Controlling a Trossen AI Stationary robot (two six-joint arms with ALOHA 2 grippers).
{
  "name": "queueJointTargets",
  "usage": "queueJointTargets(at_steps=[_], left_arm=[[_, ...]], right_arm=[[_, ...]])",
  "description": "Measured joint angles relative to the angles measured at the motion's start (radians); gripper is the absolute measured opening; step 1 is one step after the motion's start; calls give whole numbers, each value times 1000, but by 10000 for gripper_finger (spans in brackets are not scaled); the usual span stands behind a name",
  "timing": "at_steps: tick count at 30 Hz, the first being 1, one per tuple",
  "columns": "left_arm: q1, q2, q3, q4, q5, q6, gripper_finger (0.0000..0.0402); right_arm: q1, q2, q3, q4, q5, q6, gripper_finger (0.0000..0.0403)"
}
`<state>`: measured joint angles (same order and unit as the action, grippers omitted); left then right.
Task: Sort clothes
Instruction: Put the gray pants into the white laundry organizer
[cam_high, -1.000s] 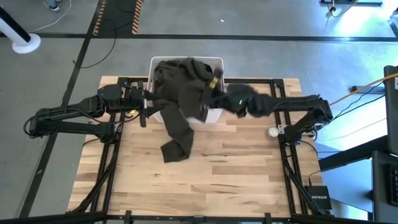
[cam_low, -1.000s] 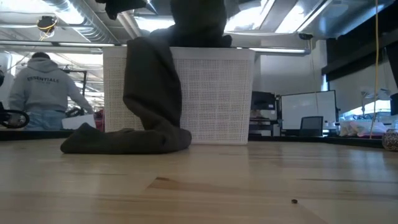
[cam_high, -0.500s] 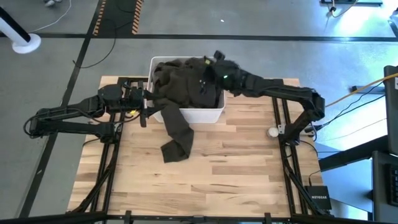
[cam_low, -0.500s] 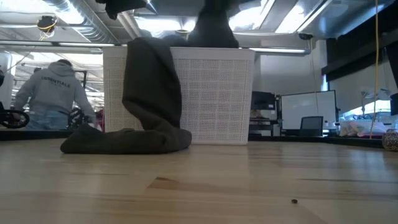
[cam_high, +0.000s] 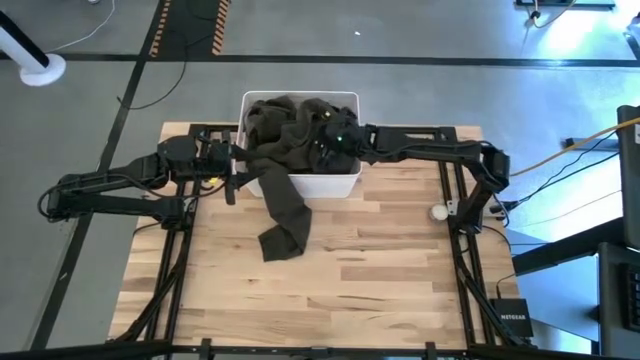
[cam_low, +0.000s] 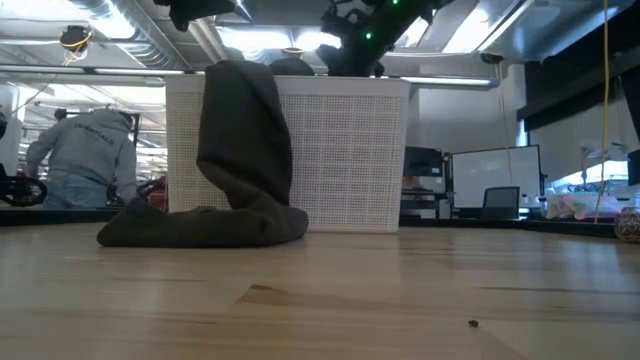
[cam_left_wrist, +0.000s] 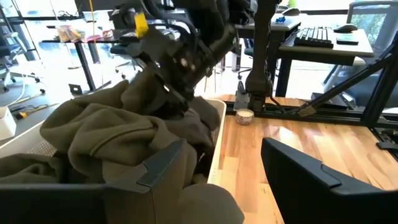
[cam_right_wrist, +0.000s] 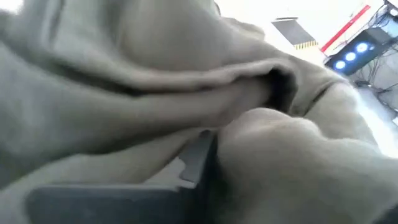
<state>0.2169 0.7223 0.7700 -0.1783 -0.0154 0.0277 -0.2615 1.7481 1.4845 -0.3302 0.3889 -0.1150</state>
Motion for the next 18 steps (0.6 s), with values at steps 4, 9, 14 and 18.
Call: queueJointTargets(at_steps=[4, 9, 14, 18], left_arm=[[0, 0, 0, -12, 0, -1, 203], [0, 0, 0, -32, 0, -2, 203], [0, 0, 0, -31, 0, -6, 203], [0, 0, 0, -30, 0, -12, 203]], right_arm=[[0, -6, 114, -145, -43, 64, 126], [0, -10, 295, -425, -151, 142, 201], [0, -12, 440, -651, -231, 210, 230], [0, -11, 517, -759, -277, 245, 232]])
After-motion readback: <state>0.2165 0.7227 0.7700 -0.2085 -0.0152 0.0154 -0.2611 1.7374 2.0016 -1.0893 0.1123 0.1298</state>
